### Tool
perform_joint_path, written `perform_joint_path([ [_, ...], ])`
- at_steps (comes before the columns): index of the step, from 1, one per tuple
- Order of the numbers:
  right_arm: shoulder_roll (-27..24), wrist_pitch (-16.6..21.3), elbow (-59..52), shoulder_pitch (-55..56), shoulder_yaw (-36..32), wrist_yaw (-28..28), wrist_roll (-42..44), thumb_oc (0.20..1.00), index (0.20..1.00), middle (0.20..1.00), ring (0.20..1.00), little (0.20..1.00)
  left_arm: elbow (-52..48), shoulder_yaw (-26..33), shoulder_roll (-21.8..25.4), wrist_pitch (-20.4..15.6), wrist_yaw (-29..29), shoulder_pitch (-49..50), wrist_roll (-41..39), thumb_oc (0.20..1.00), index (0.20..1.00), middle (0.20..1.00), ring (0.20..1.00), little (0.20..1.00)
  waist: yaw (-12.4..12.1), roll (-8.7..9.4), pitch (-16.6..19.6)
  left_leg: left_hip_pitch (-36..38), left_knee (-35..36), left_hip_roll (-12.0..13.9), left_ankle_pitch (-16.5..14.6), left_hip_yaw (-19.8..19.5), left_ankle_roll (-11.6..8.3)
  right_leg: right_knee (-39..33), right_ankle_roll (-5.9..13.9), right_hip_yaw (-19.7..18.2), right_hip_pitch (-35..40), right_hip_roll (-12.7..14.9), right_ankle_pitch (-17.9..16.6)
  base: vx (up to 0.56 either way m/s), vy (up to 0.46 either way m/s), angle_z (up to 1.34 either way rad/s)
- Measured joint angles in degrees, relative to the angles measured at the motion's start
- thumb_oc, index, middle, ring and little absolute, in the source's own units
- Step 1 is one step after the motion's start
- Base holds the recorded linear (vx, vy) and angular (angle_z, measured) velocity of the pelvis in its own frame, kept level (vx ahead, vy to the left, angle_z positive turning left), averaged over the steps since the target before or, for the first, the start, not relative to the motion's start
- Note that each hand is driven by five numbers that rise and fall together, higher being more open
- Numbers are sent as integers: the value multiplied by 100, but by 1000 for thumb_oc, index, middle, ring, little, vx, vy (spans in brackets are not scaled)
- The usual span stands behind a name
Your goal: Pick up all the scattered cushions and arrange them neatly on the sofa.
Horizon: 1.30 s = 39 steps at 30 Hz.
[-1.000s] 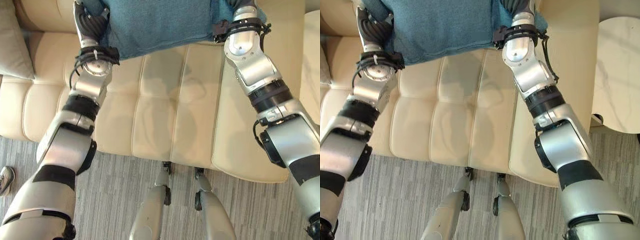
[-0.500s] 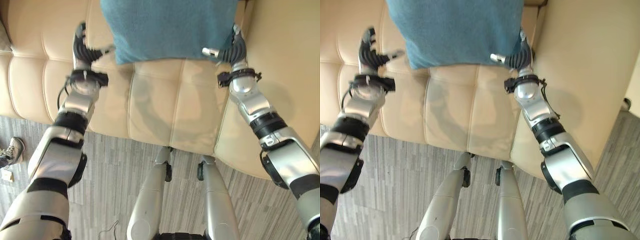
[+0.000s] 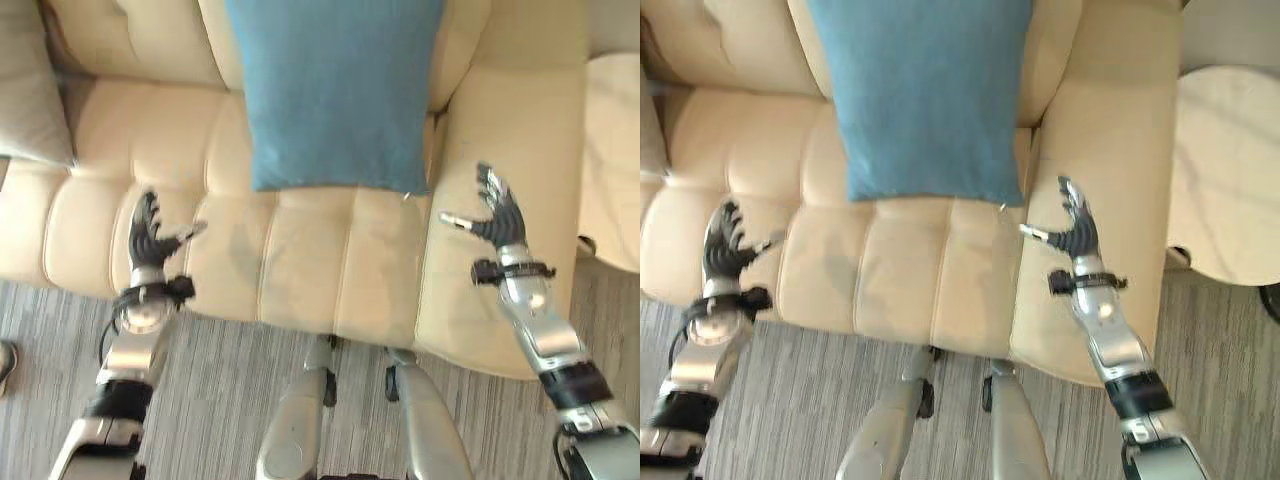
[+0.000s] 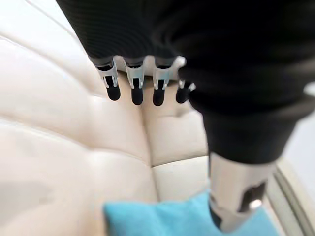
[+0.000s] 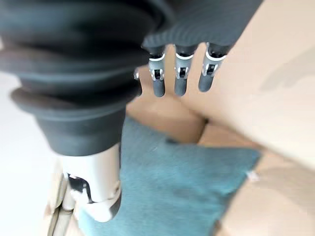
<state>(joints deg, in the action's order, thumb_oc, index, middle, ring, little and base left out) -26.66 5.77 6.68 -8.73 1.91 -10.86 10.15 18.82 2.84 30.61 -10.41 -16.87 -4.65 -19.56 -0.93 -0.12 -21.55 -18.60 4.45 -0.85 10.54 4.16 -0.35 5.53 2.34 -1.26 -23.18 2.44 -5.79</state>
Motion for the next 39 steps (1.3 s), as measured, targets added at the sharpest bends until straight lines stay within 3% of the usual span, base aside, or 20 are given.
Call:
perform_joint_path([
  [4,452,-117,329,1807,-417,664,-133,1000,1000,1000,1000,1000,742,513,-529,376,502,1455,183,1000,1000,1000,1000,1000,259,257,636,748,-64,8,-308,342,121,-206,31,-23,694,57,68,2,103,-40],
  [6,403,-133,828,2391,-231,886,-329,1000,1000,1000,1000,1000,1122,395,-635,502,663,1973,339,1000,1000,1000,1000,1000,375,337,1112,830,-88,-17,-429,563,150,-297,60,-55,718,95,51,-109,75,-68],
  [10,451,-294,2104,2566,98,1089,-701,1000,1000,1000,1000,1000,1723,243,-956,602,848,2172,510,1000,1000,1000,1000,1000,486,373,1240,1182,-38,1,-485,1002,344,-378,511,-52,991,207,-192,-203,-11,-60],
  [11,510,-330,2577,2511,272,1100,-755,1000,1000,1000,1000,1000,1738,107,-1000,599,907,1995,595,1000,1000,1000,1000,1000,511,221,1177,1144,-55,116,-425,1052,542,-36,640,191,864,210,5,-319,-51,-11],
  [13,556,-383,2929,2351,425,1098,-780,1000,1000,1000,1000,1000,1842,-59,-984,589,937,1782,730,1000,1000,1000,1000,1000,478,151,1193,1126,-73,277,-282,1057,585,1079,589,352,698,170,450,-235,-80,0],
  [14,623,-359,3057,2227,414,1087,-779,1000,1000,1000,1000,1000,1954,-117,-956,574,977,1664,749,1000,1000,1000,1000,1000,447,20,1194,1086,-125,384,-261,1006,603,2212,631,294,744,178,1058,-162,-109,4],
  [17,619,-252,2986,1972,347,1053,-768,1000,1000,1000,1000,1000,2013,-97,-927,576,983,1609,796,1000,1000,1000,1000,1000,373,-24,1211,1054,-106,491,-40,918,480,2012,796,284,1427,221,1608,-242,-180,2],
  [18,623,-250,2914,1942,330,1019,-767,1000,1000,1000,1000,1000,1947,-98,-929,570,979,1647,801,1000,1000,1000,1000,1000,282,9,1244,1042,-97,522,6,915,420,1706,728,304,1687,221,1734,-227,-209,-12],
  [19,621,-215,2908,1900,335,1003,-709,1000,1000,1000,1000,1000,1947,-100,-937,560,956,1637,829,1000,1000,1000,1000,1000,181,30,1268,960,-80,562,68,947,242,1187,478,309,1895,116,1928,-236,-214,-7],
  [20,581,-197,3019,1750,322,967,-665,1000,1000,1000,1000,1000,2057,-139,-1028,566,942,1562,844,1000,1000,1000,1000,1000,136,-161,1269,852,-60,772,149,850,52,900,54,342,1953,-143,1803,-308,-199,6],
  [21,575,-233,3031,1739,278,954,-658,1000,1000,1000,1000,1000,2044,-191,-1054,564,946,1574,850,1000,1000,1000,1000,1000,97,-257,1295,723,-44,915,9,786,-140,817,-106,269,1860,-372,1722,-333,-154,28],
  [22,565,-239,2973,1771,237,954,-655,1000,1000,1000,1000,1000,1988,-196,-1036,563,934,1586,849,1000,1000,1000,1000,1000,50,-288,1286,528,-184,995,-281,676,-534,826,-355,201,1717,-552,1567,-371,-110,16],
  [23,466,-245,2962,1775,247,948,-652,1000,1000,1000,1000,1000,1946,-214,-1030,558,899,1617,848,1000,1000,1000,1000,1000,-8,-258,1237,324,-427,1108,-351,583,-689,899,-678,218,1555,-599,1435,-355,-84,11],
  [24,382,-257,2995,1741,231,875,-642,1000,1000,1000,1000,1000,2049,-235,-1049,600,892,1669,845,1000,1000,1000,1000,1000,19,-202,1212,79,-1004,1055,-400,501,-718,968,-787,290,1464,-533,1331,-315,-76,7],
  [26,349,-267,2988,1740,189,841,-544,1000,1000,1000,1000,1000,2086,-215,-1040,609,894,1636,846,1000,1000,1000,1000,1000,93,225,1207,-105,-1982,449,-600,212,-659,817,-742,249,1377,-136,1039,-172,-39,19],
  [28,348,-279,2867,1732,176,856,-502,1000,1000,1000,1000,1000,2107,-209,-1062,606,902,1578,845,1000,1000,1000,1000,1000,271,432,1191,378,-2290,102,-1080,1,-476,175,-640,106,1540,-6,610,-5,30,3],
  [31,379,-289,2908,1481,198,864,-501,1000,1000,1000,1000,1000,2047,-212,-1077,617,909,1545,848,1000,1000,1000,1000,1000,322,307,1232,1484,-1129,148,-1313,-59,-286,-322,-364,-51,1626,-223,378,38,24,-31],
  [33,338,-330,2922,1463,174,864,-499,1000,1000,1000,1000,1000,1948,-215,-1113,596,910,1433,849,1000,1000,1000,1000,1000,438,210,1243,2006,-464,152,-1268,-58,-229,-397,-369,-19,1602,-331,229,47,33,2],
  [34,327,-350,2982,1453,172,866,-491,1000,1000,1000,1000,1000,1986,-223,-1155,602,910,1329,851,1000,1000,1000,1000,1000,484,50,1294,2259,-189,233,-1180,-48,-98,-508,-378,95,1596,-468,93,47,50,4],
  [39,527,-366,3119,1561,205,917,-450,1000,1000,1000,1000,1000,2066,-259,-1129,632,912,1327,946,1000,1000,1000,1000,1000,476,145,1394,2287,50,118,-1131,-20,70,-591,-215,258,1603,-283,-6,38,64,7],
])
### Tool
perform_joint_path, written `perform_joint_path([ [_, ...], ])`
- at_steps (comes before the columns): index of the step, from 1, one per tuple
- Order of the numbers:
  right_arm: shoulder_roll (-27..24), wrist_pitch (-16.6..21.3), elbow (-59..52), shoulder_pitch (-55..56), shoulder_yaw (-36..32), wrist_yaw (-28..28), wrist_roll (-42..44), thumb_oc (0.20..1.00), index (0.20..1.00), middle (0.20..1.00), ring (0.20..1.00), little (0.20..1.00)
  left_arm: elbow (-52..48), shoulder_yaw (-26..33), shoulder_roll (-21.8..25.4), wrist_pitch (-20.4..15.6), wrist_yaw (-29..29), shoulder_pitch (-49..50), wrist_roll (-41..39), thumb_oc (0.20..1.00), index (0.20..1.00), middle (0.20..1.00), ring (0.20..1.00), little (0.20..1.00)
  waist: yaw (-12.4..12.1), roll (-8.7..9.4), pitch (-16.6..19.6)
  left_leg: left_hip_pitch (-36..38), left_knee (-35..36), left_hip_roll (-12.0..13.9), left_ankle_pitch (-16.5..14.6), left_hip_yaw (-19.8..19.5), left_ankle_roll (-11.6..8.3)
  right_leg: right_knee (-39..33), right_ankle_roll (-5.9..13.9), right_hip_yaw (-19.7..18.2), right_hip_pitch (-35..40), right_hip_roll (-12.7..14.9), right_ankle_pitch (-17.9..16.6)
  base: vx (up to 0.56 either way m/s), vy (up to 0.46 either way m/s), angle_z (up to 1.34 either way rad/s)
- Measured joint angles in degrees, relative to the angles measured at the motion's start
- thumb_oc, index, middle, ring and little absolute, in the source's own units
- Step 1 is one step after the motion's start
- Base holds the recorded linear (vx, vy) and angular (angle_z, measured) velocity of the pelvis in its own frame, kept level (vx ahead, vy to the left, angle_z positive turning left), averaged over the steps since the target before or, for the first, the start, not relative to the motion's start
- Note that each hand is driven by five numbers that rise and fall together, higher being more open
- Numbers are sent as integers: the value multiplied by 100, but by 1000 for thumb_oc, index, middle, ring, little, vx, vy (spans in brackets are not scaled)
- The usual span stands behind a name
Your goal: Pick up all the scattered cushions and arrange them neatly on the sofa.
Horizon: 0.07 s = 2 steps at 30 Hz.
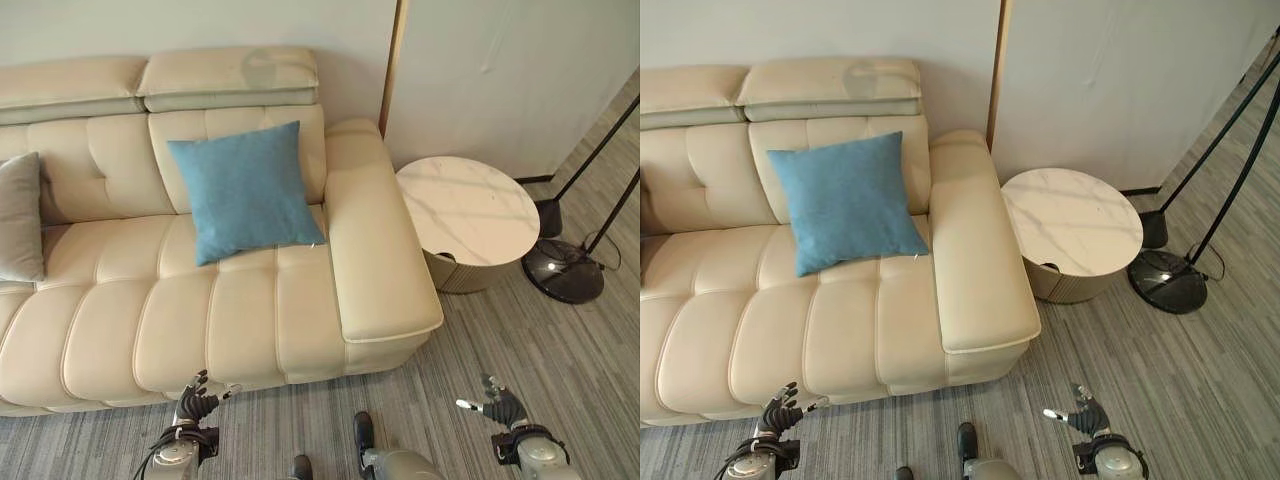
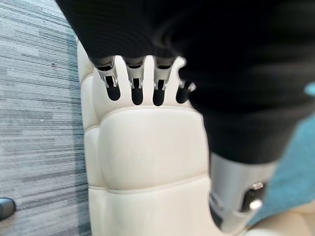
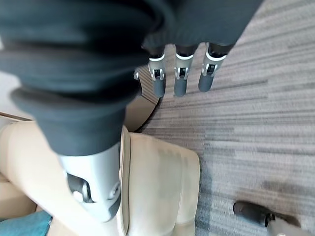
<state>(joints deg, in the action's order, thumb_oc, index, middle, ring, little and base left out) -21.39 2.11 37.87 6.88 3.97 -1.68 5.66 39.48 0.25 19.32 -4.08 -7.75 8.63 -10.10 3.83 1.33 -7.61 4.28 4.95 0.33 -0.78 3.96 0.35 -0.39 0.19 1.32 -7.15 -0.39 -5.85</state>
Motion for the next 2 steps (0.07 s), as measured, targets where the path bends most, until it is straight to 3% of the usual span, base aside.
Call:
perform_joint_path([
  [2,2,-1,3,71,0,1,0,1000,1000,1000,1000,1000,1,1,13,15,-4,110,0,1000,1000,1000,1000,1000,-1,-38,56,3,-1,-26,43,4,63,1,55,30,1,38,-37,27,48,4],
])
